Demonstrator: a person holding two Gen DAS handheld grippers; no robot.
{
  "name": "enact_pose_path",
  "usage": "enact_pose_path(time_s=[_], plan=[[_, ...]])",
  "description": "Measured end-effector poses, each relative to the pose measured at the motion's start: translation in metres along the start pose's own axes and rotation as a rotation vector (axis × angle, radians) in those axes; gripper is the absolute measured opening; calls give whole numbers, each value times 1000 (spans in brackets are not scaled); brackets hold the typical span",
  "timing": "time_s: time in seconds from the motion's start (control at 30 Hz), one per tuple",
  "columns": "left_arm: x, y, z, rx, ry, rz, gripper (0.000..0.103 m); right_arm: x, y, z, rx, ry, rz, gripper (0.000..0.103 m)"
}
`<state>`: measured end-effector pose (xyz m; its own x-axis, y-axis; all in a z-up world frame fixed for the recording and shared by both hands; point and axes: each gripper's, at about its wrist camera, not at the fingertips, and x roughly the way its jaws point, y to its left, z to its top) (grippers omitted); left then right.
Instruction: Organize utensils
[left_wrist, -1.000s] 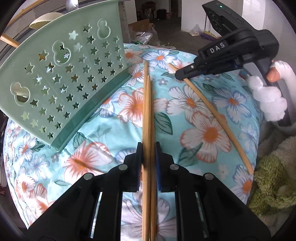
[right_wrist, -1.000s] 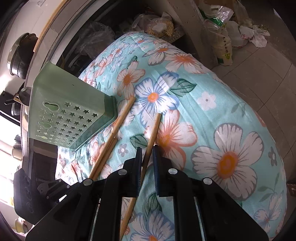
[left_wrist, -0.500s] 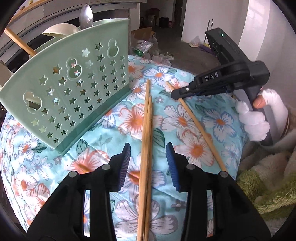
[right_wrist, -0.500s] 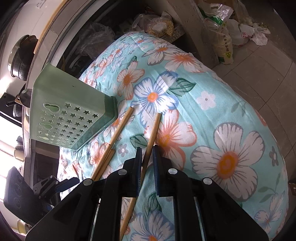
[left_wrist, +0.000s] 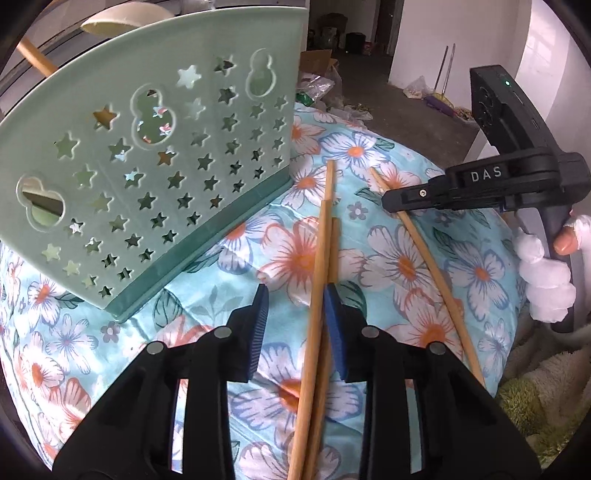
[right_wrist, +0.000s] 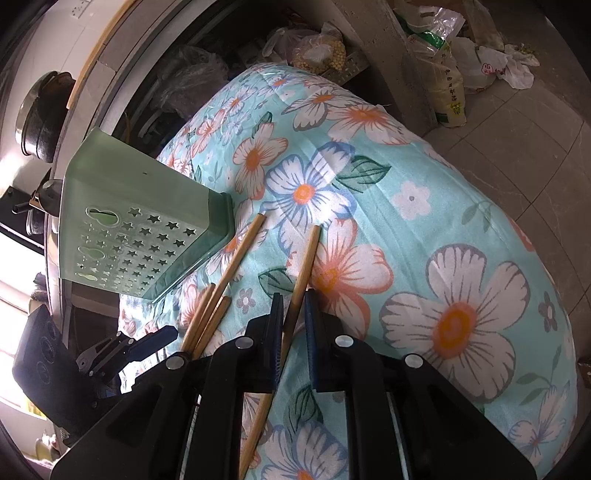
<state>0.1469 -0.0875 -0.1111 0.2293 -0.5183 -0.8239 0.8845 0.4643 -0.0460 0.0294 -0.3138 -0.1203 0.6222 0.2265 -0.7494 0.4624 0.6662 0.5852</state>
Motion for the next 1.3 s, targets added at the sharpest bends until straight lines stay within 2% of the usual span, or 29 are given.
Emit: enact_pose_path(time_s=[0.13,0.43,0.67,0.9,1.3], plan=[[-3,12,1,-55,-10,4,19,0,0,0,-1,0,-1,11],[1,26,-1,-122,9,-29,19,0,0,1,-1,-1,-4,11],[1,28,8,-157,-17,-87,19,0,0,1,-1,-2,-5,11],[4,18,10,-134,-15,-102,19,1,1,1,0,-2,-4,11],[21,12,9,-94,4,-60,21,1,1,1,0,-1,-5,11]])
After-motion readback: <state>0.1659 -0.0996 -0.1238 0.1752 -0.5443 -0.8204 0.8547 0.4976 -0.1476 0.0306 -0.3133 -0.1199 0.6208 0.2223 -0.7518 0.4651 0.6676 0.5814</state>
